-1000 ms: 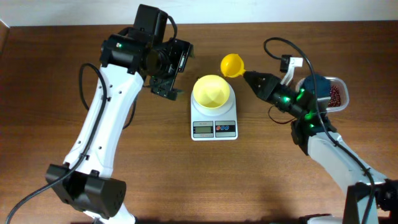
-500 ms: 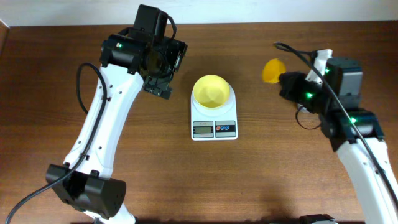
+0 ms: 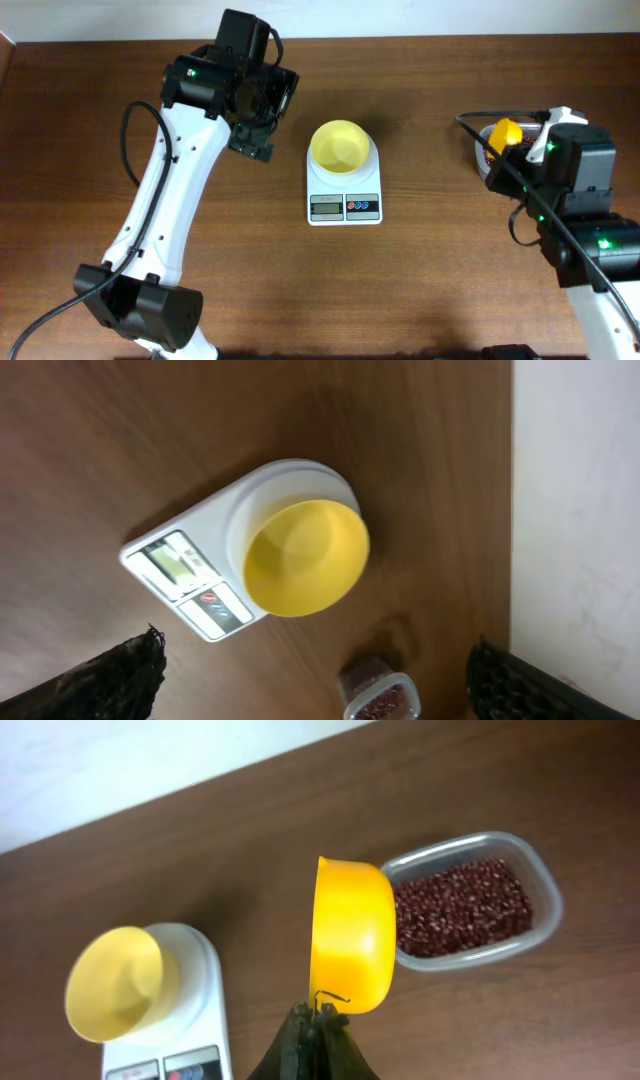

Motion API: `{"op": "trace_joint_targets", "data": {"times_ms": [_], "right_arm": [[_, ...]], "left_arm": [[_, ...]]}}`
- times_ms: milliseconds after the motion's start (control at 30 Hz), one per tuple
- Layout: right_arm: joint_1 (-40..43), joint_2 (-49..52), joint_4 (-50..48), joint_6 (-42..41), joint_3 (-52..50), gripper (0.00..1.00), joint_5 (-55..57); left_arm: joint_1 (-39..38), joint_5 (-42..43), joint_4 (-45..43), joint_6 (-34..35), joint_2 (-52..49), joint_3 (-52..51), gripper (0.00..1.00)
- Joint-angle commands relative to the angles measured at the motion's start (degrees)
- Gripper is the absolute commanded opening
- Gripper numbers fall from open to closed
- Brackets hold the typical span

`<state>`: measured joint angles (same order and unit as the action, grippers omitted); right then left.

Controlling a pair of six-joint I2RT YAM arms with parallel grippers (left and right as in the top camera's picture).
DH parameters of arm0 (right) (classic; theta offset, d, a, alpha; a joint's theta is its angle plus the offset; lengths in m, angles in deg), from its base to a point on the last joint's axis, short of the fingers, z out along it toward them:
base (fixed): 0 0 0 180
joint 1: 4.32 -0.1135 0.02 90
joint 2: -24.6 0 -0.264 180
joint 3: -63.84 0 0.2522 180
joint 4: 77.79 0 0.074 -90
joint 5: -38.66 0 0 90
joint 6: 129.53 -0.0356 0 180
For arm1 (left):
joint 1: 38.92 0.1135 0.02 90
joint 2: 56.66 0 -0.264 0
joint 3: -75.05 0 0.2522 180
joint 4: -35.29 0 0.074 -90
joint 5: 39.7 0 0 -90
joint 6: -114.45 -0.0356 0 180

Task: Scoop item into bowl and weigh 50g on scale
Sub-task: 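Move the left gripper to the scale's front buttons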

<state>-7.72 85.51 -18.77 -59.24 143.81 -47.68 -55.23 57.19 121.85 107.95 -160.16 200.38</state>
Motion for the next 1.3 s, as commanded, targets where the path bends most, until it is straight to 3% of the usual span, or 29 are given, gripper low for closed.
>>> {"op": "trace_joint_targets", "data": {"times_ms": [0, 67, 200, 233, 267, 333, 367, 633, 833, 1100, 1267], "right_arm": [[0.04, -2.69, 1.42, 2.86, 1.27, 0.04, 2.86], [0.04, -3.45, 2.14, 3.02, 1.27, 0.04, 3.32], [0.04, -4.09, 3.23, 2.97, 1.27, 0.04, 3.26], [0.04, -4.09, 3.50, 2.97, 1.27, 0.04, 3.26], [0.04, -4.09, 4.13, 2.95, 1.27, 0.04, 3.23], [0.04, -4.09, 5.27, 2.95, 1.27, 0.04, 3.04], [0.04, -4.09, 5.62, 2.95, 1.27, 0.04, 3.04], [0.04, -4.09, 6.36, 2.97, 1.27, 0.04, 3.08], [0.04, -4.09, 6.40, 2.97, 1.27, 0.04, 3.04], [0.04, -4.07, 6.45, 2.97, 1.25, 0.04, 3.04], [0.04, -4.07, 6.47, 2.97, 1.25, 0.04, 3.04]], "left_arm": [[0.20, -5.07, 3.37, -1.18, 0.66, 0.98, 0.99], [0.20, -6.86, 4.24, -5.35, 0.66, 0.98, 0.99], [0.20, -6.97, 3.54, -21.33, 0.66, 0.98, 0.96], [0.20, -6.97, 3.02, -24.63, 0.66, 0.98, 0.84], [0.20, -6.95, 2.71, -27.17, 0.66, 0.98, 0.54], [0.20, -6.86, 3.21, -27.91, 0.66, 0.98, 0.06], [0.17, -6.69, 3.23, -27.91, 0.66, 0.98, 0.00], [-6.56, -8.13, 4.07, -27.89, 0.33, 0.98, 0.00], [-17.09, -20.13, 4.28, -27.41, -0.52, 0.96, 0.00], [-26.80, -34.16, 4.46, -17.00, -1.07, 0.59, 0.00], [-28.61, -35.26, 4.44, -10.62, -1.90, -2.89, 0.00]]}}
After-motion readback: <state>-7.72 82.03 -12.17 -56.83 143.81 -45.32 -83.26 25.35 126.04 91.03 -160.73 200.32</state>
